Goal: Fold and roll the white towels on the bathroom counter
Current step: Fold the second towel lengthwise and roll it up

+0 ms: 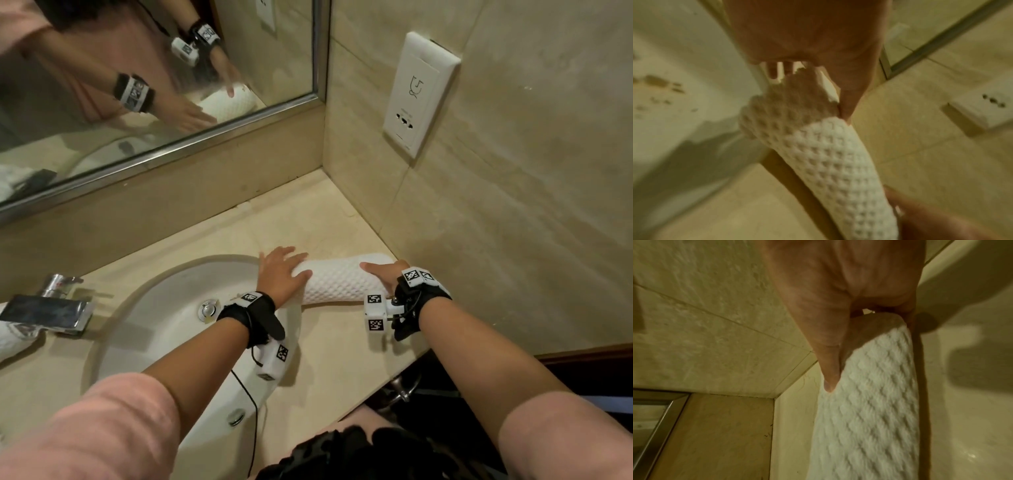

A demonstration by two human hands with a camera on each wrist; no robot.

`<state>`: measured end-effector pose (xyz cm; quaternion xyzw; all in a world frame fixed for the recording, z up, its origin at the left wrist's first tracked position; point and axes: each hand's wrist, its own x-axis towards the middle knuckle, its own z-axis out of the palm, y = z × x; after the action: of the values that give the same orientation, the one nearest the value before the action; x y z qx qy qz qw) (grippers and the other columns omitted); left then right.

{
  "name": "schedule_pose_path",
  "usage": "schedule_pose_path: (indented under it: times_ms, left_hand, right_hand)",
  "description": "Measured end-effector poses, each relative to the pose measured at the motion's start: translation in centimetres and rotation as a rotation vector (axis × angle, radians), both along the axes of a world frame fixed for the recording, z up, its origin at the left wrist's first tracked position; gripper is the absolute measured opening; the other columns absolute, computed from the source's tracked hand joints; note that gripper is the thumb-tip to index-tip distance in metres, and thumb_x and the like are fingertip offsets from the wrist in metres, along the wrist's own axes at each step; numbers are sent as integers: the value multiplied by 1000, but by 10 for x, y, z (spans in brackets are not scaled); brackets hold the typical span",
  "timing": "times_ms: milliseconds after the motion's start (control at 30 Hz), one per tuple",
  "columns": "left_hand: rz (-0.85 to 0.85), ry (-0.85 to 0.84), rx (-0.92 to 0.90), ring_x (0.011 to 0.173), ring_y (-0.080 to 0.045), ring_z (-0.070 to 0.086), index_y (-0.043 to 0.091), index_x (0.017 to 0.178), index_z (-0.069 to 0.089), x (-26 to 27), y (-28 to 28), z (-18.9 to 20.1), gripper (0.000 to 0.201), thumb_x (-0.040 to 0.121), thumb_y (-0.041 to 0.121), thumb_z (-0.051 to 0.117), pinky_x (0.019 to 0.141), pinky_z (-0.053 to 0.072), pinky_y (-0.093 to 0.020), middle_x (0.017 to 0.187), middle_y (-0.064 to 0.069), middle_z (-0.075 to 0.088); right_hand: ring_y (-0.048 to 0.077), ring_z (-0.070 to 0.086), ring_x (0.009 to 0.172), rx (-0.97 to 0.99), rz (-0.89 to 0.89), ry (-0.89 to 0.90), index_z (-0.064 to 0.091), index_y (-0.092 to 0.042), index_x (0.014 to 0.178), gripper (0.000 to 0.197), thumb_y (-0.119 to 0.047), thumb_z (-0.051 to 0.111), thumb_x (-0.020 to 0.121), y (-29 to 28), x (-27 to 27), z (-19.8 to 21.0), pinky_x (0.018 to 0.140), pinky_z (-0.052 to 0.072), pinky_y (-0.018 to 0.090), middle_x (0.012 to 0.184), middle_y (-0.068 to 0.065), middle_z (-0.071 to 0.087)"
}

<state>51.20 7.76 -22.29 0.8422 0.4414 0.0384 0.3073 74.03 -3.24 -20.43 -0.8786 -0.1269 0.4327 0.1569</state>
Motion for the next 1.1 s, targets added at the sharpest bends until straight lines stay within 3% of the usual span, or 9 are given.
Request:
schedule_pose_path:
  times_ms: [233, 367, 433, 567, 633, 733, 833, 1000, 1100]
  left_hand:
    - [718, -165, -801, 130, -32, 41, 5, 148, 10, -3, -5, -2, 133, 52, 56, 85, 102, 43, -44, 148, -14, 32]
    - [673, -177, -959, 106, -24, 60, 4, 132, 51, 0, -5, 12, 81, 68, 42, 82, 82, 48, -30, 123, -8, 61]
    - [575, -143, -1072, 120, -24, 53, 17, 130, 57, 0, -4, 8, 81, 62, 54, 81, 95, 41, -31, 132, -3, 57]
    - [503, -124, -1133, 139, -28, 34, 22, 141, 45, -2, 21, -59, 120, 36, 61, 88, 116, 21, -47, 150, -6, 38]
    - [503, -86, -1137, 133, -26, 43, 17, 141, 45, 0, 2, 4, 107, 50, 55, 87, 116, 25, -44, 143, -5, 48]
    - [474, -77, -1114, 96, -18, 62, 10, 136, 48, 3, -11, 60, 59, 87, 37, 64, 81, 48, -26, 110, -3, 64]
    - [503, -82, -1073, 87, -17, 55, 6, 130, 50, 4, -16, 78, 44, 93, 28, 59, 58, 38, -23, 102, -1, 59]
    - [568, -30, -1041, 134, -25, 41, 4, 137, 45, 6, -18, 90, 52, 92, 27, 60, 104, 39, -33, 138, -7, 49]
    - [607, -49, -1081, 132, -28, 44, 1, 135, 45, 7, -14, 86, 55, 90, 26, 63, 95, 46, -34, 136, -4, 49]
  right_hand:
    - [26, 61, 70, -95, 22, 102, 53, -12, 119, 92, -75, 72, 55, -1, -5, 27, 66, 53, 37, 78, 6, 60]
    - [34, 66, 70, -66, -44, 165, 54, -8, 119, 90, -63, 83, 53, -4, -7, 42, 53, 55, 48, 88, 13, 63]
    - [38, 68, 73, -54, -53, 188, 59, -10, 114, 84, -59, 86, 51, -6, -8, 50, 56, 55, 55, 93, 15, 65]
    - [37, 69, 81, -60, 6, 191, 65, -11, 96, 60, -57, 82, 62, -6, -6, 54, 75, 55, 58, 90, 17, 69]
    - [39, 68, 84, -66, -7, 202, 63, -11, 88, 52, -54, 82, 64, -6, -6, 55, 75, 54, 60, 93, 19, 69]
    - [38, 65, 78, -69, -35, 230, 60, -10, 87, 49, -50, 82, 67, -6, -7, 59, 69, 56, 56, 95, 20, 66]
    - [36, 65, 83, -73, -20, 253, 61, -7, 102, 62, -51, 83, 64, -5, -4, 57, 78, 54, 52, 99, 18, 66]
    - [36, 64, 102, -86, -3, 238, 56, -6, 117, 76, -53, 83, 63, -1, -4, 57, 91, 50, 53, 115, 16, 64]
    - [35, 65, 96, -90, 13, 254, 59, -6, 114, 78, -53, 86, 58, 1, -2, 55, 88, 51, 53, 111, 17, 66]
